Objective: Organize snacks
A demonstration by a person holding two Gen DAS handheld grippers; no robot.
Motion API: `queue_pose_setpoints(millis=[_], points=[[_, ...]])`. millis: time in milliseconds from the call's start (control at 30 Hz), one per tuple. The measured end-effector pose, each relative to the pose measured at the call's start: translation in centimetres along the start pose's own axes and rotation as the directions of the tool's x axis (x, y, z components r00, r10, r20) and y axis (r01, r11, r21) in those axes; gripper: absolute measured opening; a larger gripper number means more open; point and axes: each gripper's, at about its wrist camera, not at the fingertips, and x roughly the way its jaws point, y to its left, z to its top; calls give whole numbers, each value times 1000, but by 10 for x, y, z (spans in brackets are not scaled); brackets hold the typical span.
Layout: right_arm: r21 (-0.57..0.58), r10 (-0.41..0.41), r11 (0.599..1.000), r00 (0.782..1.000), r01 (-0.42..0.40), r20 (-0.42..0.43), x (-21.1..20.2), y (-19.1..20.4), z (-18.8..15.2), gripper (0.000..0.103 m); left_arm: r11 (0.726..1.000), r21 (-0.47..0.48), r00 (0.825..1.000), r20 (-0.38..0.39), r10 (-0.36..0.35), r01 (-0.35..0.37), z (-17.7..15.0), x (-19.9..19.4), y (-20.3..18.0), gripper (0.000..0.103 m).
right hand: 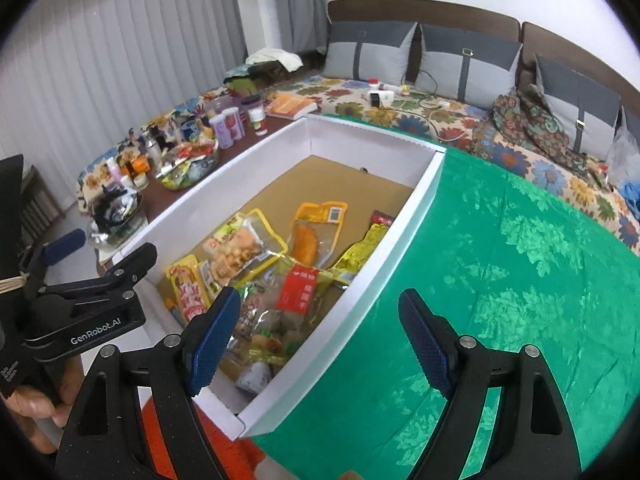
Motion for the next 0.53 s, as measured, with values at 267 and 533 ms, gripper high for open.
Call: queue_pose_setpoints(millis=[267,533], points=[[-29,4,1000,1000,-4,-8,1,12,-2,84,1000,-11,1000,-7,-14,14,-2,-2,3,103],[-30,6,1000,1000,-7,-15,4,15,-2,84,998,-49,998,-45,-45,42,-7,5,9,103]])
